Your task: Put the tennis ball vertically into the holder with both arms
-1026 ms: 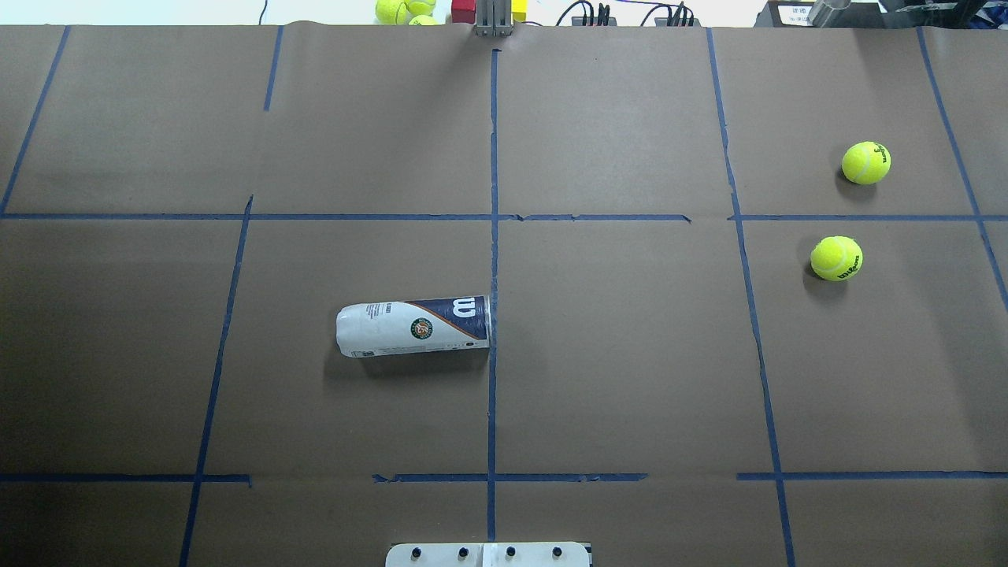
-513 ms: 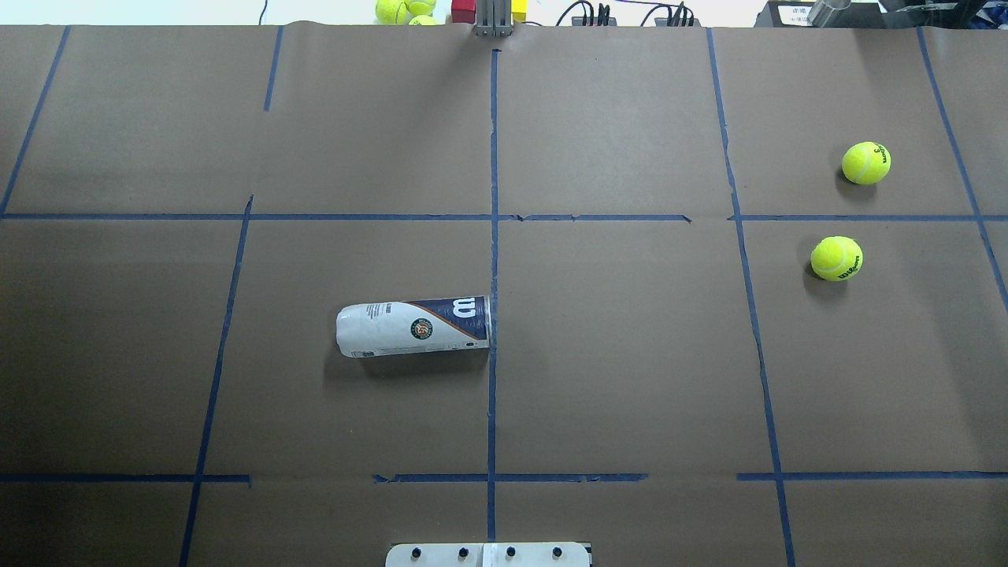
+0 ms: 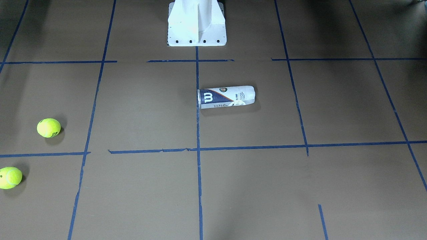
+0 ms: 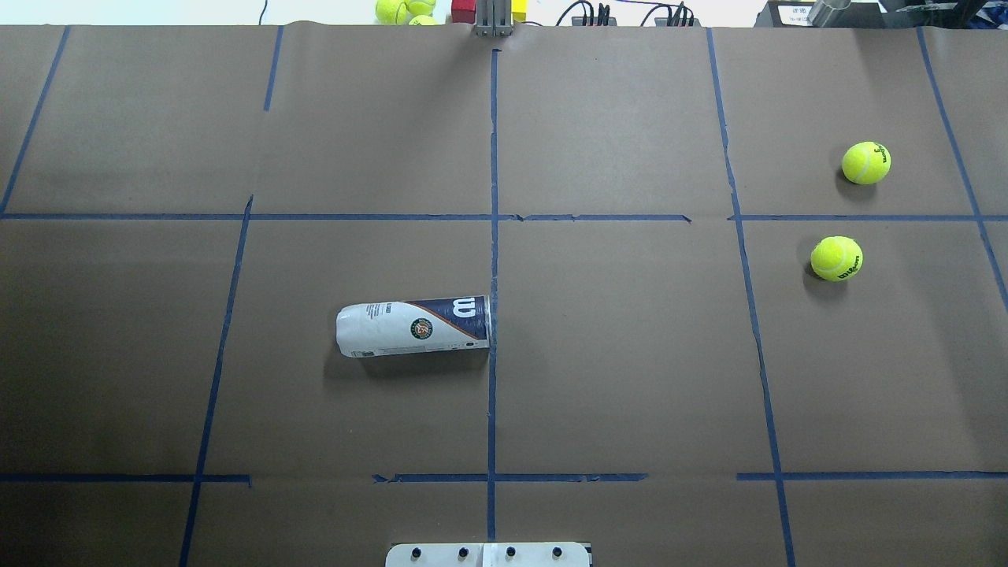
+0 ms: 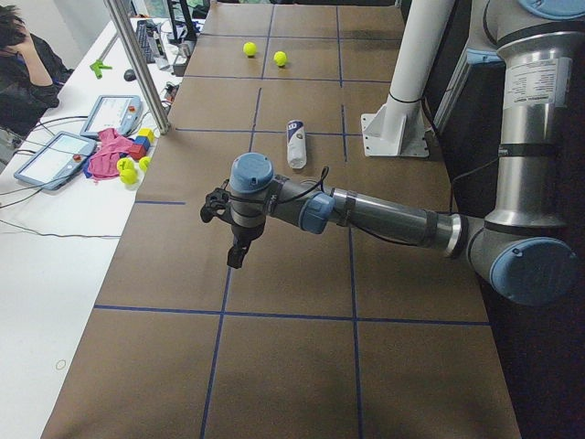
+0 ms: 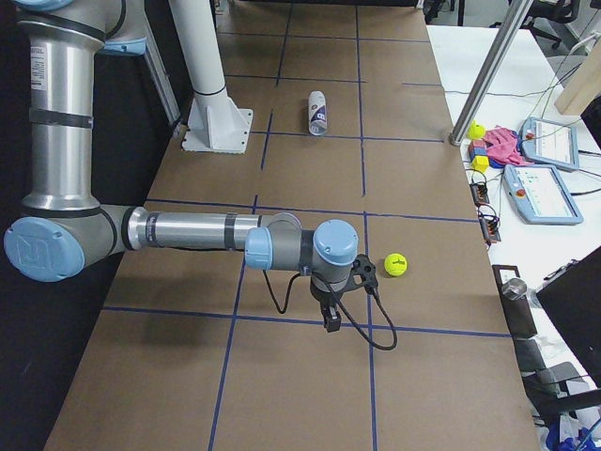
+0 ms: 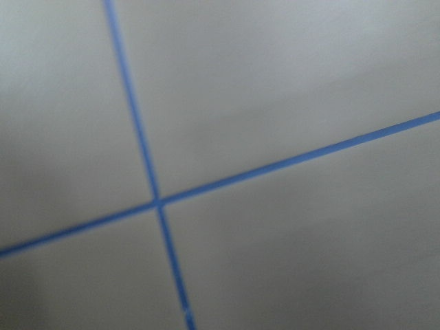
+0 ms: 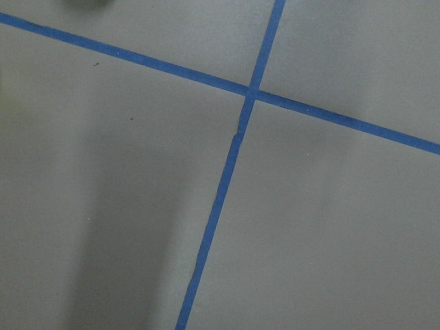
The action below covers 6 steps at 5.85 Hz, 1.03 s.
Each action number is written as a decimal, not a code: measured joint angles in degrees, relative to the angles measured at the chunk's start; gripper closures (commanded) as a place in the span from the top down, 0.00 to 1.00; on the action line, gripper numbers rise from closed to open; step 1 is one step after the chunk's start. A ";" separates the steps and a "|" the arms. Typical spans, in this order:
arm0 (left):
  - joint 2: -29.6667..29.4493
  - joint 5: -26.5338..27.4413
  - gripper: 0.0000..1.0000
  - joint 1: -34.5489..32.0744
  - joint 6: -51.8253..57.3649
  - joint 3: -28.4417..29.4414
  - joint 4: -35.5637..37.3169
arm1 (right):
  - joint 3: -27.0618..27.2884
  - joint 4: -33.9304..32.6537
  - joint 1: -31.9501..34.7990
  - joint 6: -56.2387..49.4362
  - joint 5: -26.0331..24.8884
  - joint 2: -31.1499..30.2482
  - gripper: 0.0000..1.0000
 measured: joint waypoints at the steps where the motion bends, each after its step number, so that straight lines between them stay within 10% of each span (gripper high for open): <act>1: -2.17 -0.34 1.00 4.04 -1.74 -0.58 -5.33 | 0.00 0.00 0.00 0.00 0.01 0.00 1.00; 4: -17.79 -0.11 1.00 20.22 -3.09 -0.97 -9.10 | -0.02 0.00 0.00 0.00 0.02 0.00 1.00; 6: -28.01 9.70 1.00 34.32 -3.09 -0.87 -6.83 | -0.02 0.00 0.00 0.00 0.01 0.00 1.00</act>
